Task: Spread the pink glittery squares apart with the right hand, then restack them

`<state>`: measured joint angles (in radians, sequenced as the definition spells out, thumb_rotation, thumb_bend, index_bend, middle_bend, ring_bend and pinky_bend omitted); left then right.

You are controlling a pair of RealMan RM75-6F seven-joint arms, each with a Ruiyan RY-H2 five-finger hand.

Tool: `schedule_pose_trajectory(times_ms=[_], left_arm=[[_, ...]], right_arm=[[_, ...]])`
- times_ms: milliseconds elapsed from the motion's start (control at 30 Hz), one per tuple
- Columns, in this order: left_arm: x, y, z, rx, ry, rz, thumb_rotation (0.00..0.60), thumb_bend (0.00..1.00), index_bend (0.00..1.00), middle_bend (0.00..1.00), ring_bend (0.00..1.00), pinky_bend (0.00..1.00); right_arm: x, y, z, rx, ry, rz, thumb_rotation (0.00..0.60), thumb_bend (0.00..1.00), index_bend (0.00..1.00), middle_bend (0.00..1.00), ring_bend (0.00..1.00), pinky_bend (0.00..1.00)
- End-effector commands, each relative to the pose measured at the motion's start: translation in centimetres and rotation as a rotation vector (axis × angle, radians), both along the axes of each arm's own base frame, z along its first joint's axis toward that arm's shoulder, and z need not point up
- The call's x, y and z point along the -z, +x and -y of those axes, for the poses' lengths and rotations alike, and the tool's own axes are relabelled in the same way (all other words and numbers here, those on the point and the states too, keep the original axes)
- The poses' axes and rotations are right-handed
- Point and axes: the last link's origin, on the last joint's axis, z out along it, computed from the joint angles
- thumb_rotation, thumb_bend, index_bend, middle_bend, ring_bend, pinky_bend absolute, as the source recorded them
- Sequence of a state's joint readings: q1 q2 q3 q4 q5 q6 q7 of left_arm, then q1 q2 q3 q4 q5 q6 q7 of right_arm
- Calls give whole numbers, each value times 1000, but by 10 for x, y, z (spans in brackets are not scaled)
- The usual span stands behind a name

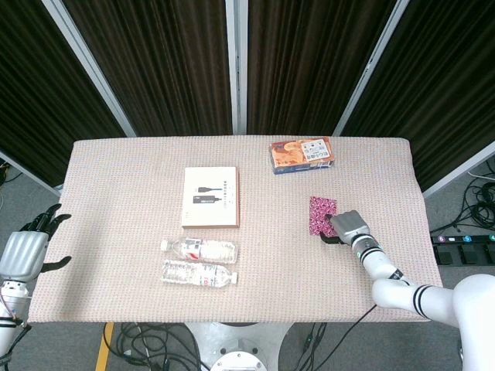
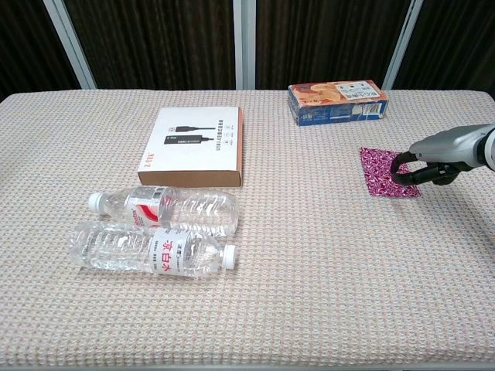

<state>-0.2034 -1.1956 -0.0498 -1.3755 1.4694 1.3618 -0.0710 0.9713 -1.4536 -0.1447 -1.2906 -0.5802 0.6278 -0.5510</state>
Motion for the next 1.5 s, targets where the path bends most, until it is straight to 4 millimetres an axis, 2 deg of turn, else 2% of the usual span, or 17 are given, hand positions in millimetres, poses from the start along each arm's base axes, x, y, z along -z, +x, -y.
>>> schedule_pose_trajectory(times_ms=[33,333,867,1133,1500], left_arm=[[0,-1,-1,-4,0,-1,600,0,260,188,208,389],[1,-5,-3,-18,-4,-7,600,0,260,188,208,389],[2,-9,-5,-28,-6,-8,600,0,260,188,208,389],[0,-6,-6,-15,-2,-2,600,0,260,188,208,389],[-4,-5,-1,-13,2,-1,600,0,260,188,208,389]], right_arm=[[4,-2,3,11,3,-2,0,393,146,1000,1000,984],[9,-5,14,17,5,-6,0,394,131,1000,1000,985],[3,1,27,1,-18,2,0,394,118,1000,1000,985],[-8,7,26,-14,-54,12,0,394,107,1000,1000,985],[-5,10,18,-23,-32,14,0,394,99,1000,1000,985]])
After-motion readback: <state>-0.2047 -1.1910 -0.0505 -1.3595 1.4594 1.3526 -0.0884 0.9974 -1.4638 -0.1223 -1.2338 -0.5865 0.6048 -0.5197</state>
